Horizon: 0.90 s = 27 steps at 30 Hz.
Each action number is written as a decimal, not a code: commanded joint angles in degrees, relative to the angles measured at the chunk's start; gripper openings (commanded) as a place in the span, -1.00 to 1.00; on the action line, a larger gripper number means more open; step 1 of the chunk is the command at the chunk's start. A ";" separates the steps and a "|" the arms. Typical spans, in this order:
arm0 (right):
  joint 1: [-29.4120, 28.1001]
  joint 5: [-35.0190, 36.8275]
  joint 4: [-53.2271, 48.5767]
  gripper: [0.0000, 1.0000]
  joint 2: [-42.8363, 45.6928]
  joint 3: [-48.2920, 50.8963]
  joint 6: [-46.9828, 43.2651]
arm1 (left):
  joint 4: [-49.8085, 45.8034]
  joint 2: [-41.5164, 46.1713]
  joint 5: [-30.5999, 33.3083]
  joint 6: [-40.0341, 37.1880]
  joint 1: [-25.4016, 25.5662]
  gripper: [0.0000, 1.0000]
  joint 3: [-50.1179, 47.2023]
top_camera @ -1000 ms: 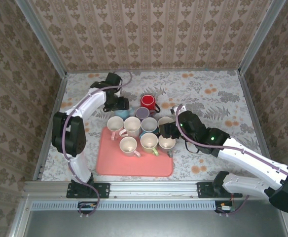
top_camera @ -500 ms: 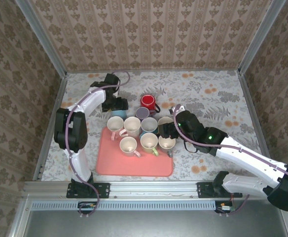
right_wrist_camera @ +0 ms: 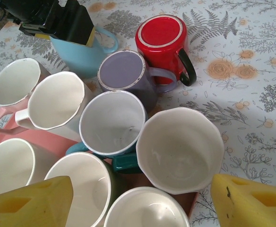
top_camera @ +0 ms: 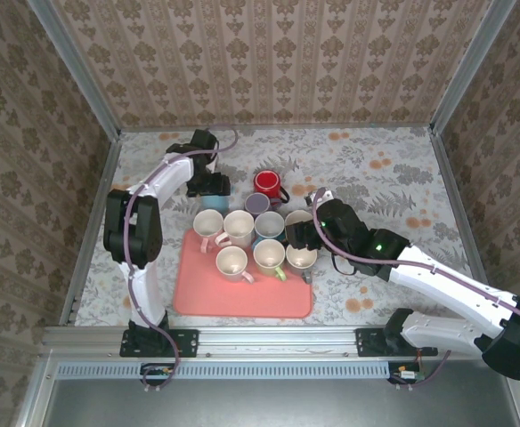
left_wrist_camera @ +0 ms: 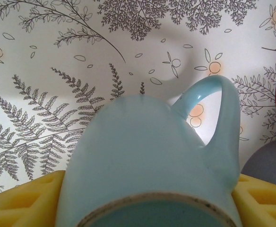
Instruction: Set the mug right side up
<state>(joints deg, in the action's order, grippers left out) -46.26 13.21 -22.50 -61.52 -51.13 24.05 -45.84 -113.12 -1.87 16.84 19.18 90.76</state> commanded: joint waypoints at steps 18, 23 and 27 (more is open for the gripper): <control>2.12 -6.44 -5.10 0.48 0.41 -15.50 1.76 | 65.31 50.99 -3.91 -16.45 5.40 -0.48 -45.78; 6.60 -16.25 -3.65 0.44 -0.87 -19.70 8.08 | 74.72 58.31 -12.41 -24.59 5.95 -0.42 -54.20; 11.27 -30.67 0.89 0.44 -4.38 -21.56 17.91 | 81.53 62.52 -16.17 -28.16 6.57 -0.43 -58.66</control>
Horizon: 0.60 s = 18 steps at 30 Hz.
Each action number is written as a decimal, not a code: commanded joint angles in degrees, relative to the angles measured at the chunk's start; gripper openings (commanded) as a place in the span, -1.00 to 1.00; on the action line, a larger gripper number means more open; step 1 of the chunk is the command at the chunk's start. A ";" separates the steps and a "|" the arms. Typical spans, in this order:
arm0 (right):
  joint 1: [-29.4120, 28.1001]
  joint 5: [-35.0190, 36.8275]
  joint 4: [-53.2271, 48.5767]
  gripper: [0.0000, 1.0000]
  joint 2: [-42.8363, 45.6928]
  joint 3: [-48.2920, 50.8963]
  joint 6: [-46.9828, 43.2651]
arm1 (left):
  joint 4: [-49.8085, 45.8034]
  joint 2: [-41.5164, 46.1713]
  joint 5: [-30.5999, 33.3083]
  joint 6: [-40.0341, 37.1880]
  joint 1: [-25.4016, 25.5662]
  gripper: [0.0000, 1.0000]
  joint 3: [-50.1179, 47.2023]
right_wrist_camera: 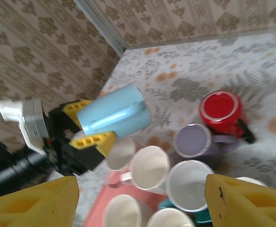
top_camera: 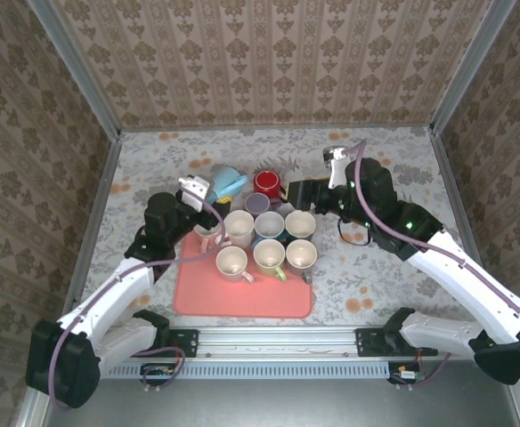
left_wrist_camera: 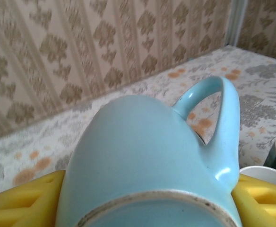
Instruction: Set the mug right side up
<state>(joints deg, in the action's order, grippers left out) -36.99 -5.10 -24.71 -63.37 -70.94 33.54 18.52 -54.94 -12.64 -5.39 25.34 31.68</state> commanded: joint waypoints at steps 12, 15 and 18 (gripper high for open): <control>3.20 -29.75 27.69 0.42 -14.67 0.65 40.77 | 17.82 10.52 -10.16 -18.74 4.93 -0.50 -2.68; 2.22 -29.63 28.69 0.39 -15.99 0.01 42.11 | 17.67 11.04 -10.22 -19.50 5.15 -0.51 -2.85; 1.17 -29.70 29.76 0.28 -18.30 0.16 43.07 | 17.45 11.26 -9.67 -20.25 5.33 -0.52 -2.85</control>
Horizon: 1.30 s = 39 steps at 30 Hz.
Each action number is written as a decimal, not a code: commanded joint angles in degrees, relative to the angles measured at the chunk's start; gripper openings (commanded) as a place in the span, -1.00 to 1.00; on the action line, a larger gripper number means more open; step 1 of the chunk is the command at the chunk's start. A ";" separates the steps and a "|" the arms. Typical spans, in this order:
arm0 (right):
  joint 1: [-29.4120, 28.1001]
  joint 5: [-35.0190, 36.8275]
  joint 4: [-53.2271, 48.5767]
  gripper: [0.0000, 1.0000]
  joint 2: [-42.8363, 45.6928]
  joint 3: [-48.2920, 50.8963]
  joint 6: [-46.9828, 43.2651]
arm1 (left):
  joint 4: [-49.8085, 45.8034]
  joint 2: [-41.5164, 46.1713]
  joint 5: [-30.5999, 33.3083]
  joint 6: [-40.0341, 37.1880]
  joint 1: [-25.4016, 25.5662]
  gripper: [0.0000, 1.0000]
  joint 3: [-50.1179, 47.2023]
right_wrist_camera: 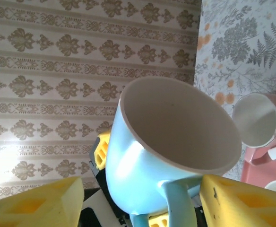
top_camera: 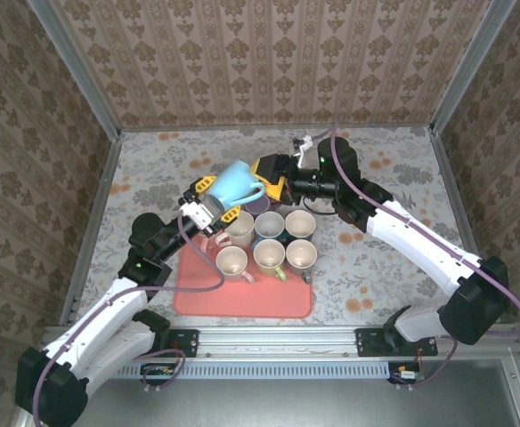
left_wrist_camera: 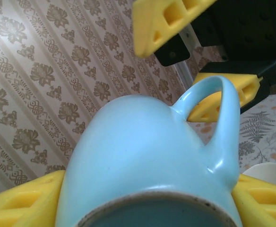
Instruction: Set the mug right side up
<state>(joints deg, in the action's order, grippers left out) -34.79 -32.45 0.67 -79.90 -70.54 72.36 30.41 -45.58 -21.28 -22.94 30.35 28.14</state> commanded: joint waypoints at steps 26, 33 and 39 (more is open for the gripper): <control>-0.31 7.84 -6.37 -0.92 6.64 -0.28 -7.41 | -8.84 1.86 10.18 2.68 0.60 0.99 5.60; -4.64 25.43 -18.35 -0.90 13.71 0.58 -27.09 | -35.60 -2.59 28.55 24.60 -0.19 1.00 18.00; -16.46 38.40 -20.92 -0.88 13.47 0.29 -41.20 | -53.82 -11.81 24.92 33.40 -11.11 1.00 27.16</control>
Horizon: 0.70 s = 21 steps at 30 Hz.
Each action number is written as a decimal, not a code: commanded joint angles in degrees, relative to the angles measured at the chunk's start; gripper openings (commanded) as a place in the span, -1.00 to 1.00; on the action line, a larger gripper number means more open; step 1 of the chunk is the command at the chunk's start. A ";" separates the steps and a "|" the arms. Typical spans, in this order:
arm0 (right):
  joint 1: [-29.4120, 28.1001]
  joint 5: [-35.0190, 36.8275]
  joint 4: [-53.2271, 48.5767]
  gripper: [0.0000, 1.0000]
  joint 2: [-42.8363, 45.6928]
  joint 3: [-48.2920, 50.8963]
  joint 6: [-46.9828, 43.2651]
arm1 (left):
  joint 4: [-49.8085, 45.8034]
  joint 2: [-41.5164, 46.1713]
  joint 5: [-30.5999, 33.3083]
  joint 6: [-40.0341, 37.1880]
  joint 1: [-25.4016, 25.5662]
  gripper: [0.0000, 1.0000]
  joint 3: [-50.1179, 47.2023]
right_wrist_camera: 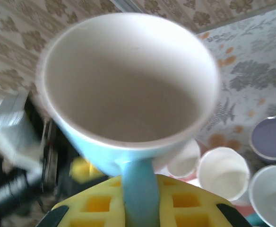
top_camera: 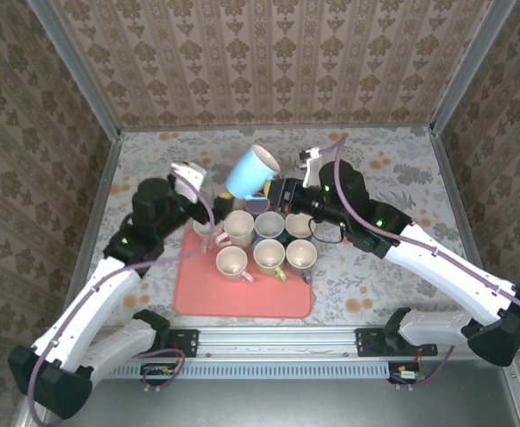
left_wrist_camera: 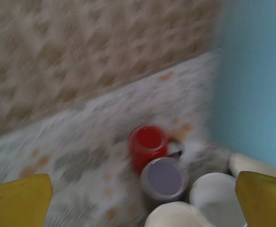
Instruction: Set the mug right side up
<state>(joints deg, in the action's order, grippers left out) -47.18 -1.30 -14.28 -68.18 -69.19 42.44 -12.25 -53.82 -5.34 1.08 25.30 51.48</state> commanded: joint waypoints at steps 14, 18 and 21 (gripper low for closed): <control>-27.15 24.14 6.94 -0.87 -9.82 1.00 -25.00 | -19.42 -7.86 29.75 25.06 -14.93 1.00 6.05; -29.53 25.30 10.68 -0.87 -12.86 1.40 -26.87 | -22.24 -8.23 35.39 28.25 -15.27 1.00 6.78; -30.15 25.47 12.62 -0.87 -14.58 1.75 -27.06 | -22.25 -7.84 35.84 29.12 -15.63 1.00 6.44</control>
<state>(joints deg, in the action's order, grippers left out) -76.79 20.47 -10.74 -82.30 -67.33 17.43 -32.03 -62.52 25.65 26.81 10.11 56.71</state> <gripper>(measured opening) 0.163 0.997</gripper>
